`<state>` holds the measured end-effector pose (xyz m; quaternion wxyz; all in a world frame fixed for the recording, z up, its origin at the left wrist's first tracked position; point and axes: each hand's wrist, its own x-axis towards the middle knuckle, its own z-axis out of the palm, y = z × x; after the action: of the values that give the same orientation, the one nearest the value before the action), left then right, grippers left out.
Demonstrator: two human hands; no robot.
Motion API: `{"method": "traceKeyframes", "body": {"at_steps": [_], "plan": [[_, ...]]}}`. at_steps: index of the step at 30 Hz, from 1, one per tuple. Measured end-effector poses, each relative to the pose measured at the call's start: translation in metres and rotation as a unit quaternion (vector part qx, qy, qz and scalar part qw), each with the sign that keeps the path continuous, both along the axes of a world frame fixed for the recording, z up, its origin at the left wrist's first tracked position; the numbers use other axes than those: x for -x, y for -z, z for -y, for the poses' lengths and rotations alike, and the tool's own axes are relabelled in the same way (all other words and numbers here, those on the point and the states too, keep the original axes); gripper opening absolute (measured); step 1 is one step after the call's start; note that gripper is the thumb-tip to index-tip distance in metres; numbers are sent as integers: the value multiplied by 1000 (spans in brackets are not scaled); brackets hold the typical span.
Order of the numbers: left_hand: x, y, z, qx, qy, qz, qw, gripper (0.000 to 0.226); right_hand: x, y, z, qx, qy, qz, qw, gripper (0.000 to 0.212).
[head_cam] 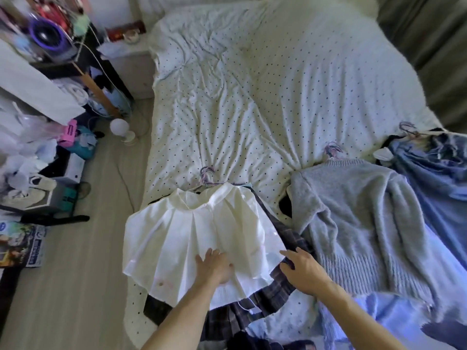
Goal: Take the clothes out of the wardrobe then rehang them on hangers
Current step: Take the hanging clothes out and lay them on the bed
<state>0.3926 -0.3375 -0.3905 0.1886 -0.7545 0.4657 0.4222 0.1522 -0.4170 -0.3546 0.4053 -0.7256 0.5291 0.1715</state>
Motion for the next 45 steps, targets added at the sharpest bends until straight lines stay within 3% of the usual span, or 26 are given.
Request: {"method": "traceKeyframes", "body": {"at_steps": [6,12,16,22,28,36,42,45], "plan": [[107,-48,20,101,79,3,992,50,147,-45,-43,135,108,43,984,42],[245,-79,51,210,198,-18,957,46,295,-78,-86,323,227,6,919,41],[361,-101,77,259,309,-65,913,43,381,-101,-119,357,322,-43,876,40],[550,-158,102,344,451,-149,810,40,513,-145,-184,350,494,-131,785,39],[724,-200,83,376,577,-224,689,38,600,-179,-255,387,640,-170,641,35],[919,-228,5,326,729,-310,515,40,659,-210,-359,369,755,-255,478,33],[1030,-263,-82,289,811,-373,346,42,665,-232,-430,342,811,-344,326,33],[1064,-270,-133,250,835,-400,282,42,653,-233,-459,326,828,-388,240,32]]}}
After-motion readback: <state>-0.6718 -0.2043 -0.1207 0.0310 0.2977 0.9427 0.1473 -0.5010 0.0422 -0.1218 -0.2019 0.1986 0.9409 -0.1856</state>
